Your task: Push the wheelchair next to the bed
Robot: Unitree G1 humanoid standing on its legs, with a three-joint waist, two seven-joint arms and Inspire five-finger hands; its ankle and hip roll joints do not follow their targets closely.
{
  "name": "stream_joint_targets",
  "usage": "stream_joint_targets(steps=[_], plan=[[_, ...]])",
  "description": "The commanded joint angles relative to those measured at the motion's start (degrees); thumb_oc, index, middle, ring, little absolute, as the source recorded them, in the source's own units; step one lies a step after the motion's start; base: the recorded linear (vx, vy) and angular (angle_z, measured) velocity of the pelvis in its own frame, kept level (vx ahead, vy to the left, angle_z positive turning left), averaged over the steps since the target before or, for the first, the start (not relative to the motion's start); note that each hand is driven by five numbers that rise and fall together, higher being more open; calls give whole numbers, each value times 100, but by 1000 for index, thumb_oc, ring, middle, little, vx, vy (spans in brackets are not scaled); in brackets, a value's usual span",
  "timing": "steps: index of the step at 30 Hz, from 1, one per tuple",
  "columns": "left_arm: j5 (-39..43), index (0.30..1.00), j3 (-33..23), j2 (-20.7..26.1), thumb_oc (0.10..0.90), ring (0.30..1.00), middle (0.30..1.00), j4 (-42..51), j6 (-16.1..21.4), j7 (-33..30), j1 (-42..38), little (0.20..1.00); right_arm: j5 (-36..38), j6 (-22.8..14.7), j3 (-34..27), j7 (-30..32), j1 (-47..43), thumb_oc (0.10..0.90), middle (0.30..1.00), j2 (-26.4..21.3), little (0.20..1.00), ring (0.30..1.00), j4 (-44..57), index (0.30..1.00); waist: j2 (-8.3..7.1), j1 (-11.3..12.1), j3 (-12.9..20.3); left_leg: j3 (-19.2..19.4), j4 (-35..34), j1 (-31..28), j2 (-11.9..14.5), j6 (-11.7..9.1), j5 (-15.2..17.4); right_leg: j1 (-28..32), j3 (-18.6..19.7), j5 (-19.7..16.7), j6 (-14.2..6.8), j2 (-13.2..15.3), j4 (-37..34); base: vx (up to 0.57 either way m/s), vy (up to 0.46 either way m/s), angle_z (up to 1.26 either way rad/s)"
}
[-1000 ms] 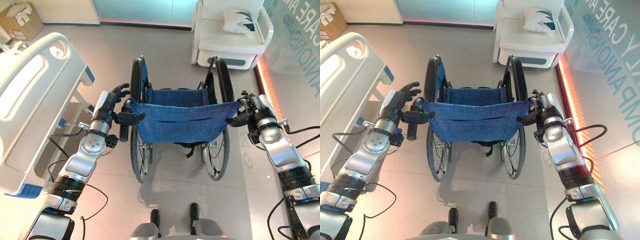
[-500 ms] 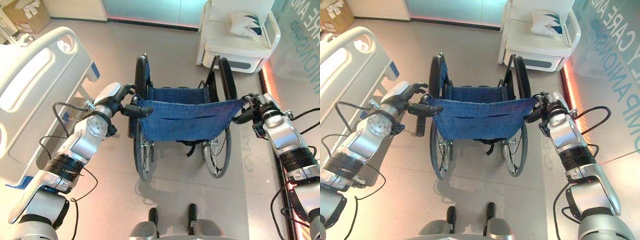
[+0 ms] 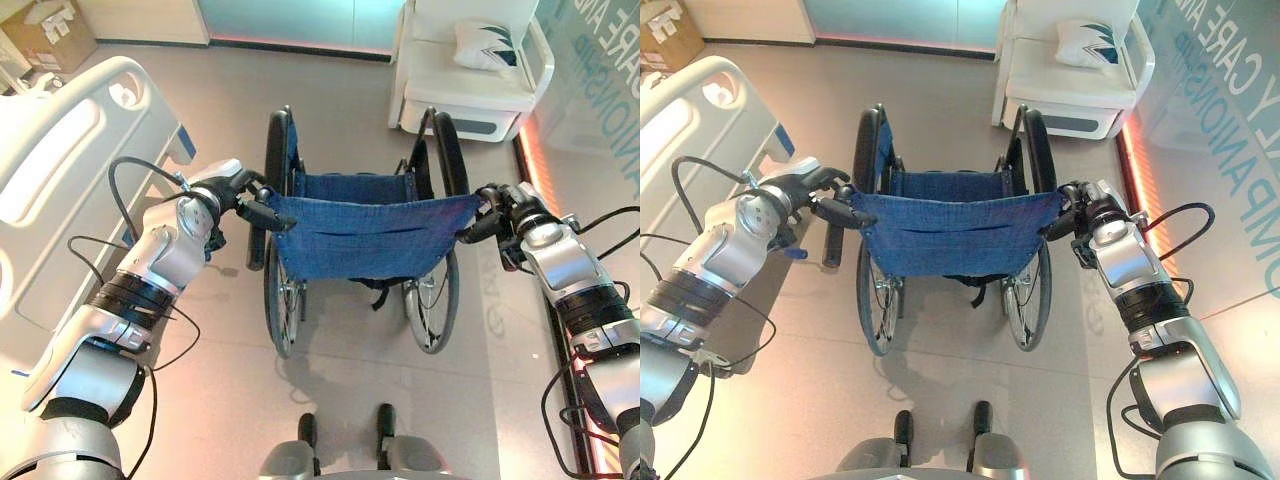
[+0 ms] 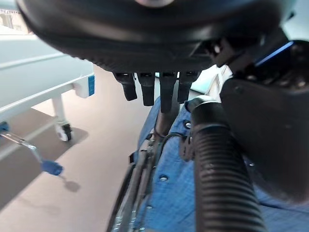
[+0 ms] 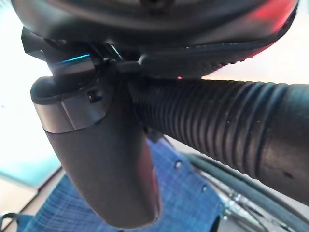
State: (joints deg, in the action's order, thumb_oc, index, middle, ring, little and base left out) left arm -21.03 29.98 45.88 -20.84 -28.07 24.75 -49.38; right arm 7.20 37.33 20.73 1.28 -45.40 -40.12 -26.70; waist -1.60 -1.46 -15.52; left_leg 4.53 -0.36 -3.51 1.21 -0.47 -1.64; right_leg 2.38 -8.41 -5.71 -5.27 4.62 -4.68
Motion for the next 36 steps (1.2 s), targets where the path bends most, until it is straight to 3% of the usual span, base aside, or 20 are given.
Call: stream_joint_targets(steps=[1, 5, 12, 15, 27, 31, 32, 33, 36], plan=[[-1172, 900, 304, 620, 800, 900, 900, -1257, -611, 490, 481, 900, -124, 200, 259, 329, -11, 800, 900, -777, 900, 900, -317, 900, 131, 182, 71, 29, 422, 433, -310, 232, 530, -335, -95, 862, 128, -244, 984, 0, 0, 0], [-1171, 900, 458, 480, 800, 900, 900, -1365, -544, 730, 412, 900, -24, 266, 362, 412, -131, 800, 900, -765, 900, 900, -327, 900, 131, 169, 77, 41, 428, 446, -302, 220, 525, -327, -98, 858, 137, -242, 955, 0, 0, 0], [-1581, 900, 711, 100, 800, 900, 900, -1561, -537, 1318, 205, 900, 1192, -337, 376, 1164, -338, 800, 900, -489, 900, 900, -154, 900, 140, 142, 60, 40, 472, 491, -284, 188, 510, -320, -110, 856, 154, -230, 935, -9, -18, 0], [-1755, 900, 786, -32, 800, 900, 900, -1692, -558, 1454, 174, 900, 1310, -411, 401, 1259, -397, 800, 900, -382, 900, 900, -75, 900, 148, 132, 59, 38, 493, 510, -287, 179, 509, -317, -121, 864, 163, -222, 931, -18, -38, -2], [-2733, 900, 999, -816, 800, 900, 900, -2377, -823, 2166, 160, 900, 867, -73, 777, 998, -783, 800, 900, 38, 900, 900, -45, 900, 205, 58, 61, 28, 631, 581, -259, 116, 486, -290, -149, 924, 243, -236, 963, -6, -15, 0], [-2700, 900, 1028, -985, 800, 900, 900, -2513, -865, 2055, 149, 900, 913, -25, 851, 951, -858, 800, 900, 97, 900, 900, -112, 900, 200, 50, 59, 30, 636, 573, -244, 102, 477, -274, -162, 930, 252, -238, 966, 0, 0, 0], [-2676, 396, 1026, -1091, 464, 396, 396, -2600, -841, 2079, 165, 396, 953, -3, 874, 901, -883, 726, 789, 141, 789, 789, -134, 789, 188, 49, 72, 36, 631, 556, -236, 100, 482, -256, -173, 941, 255, -239, 962, 31, -13, 0], [-2593, 300, 1053, -1159, 400, 300, 300, -2669, -851, 2027, 187, 300, 914, 9, 916, 749, -908, 400, 300, 167, 300, 300, -174, 300, 176, 40, 81, 40, 639, 561, -228, 91, 481, -258, -176, 944, 256, -240, 964, 31, -13, 1], [-2649, 300, 1030, -1269, 400, 300, 300, -2743, -854, 1999, 249, 300, 649, 181, 993, 370, -930, 400, 300, 204, 300, 300, -215, 300, 163, 34, 87, 44, 645, 574, -216, 82, 478, -272, -181, 943, 255, -242, 965, 0, 0, 0]])
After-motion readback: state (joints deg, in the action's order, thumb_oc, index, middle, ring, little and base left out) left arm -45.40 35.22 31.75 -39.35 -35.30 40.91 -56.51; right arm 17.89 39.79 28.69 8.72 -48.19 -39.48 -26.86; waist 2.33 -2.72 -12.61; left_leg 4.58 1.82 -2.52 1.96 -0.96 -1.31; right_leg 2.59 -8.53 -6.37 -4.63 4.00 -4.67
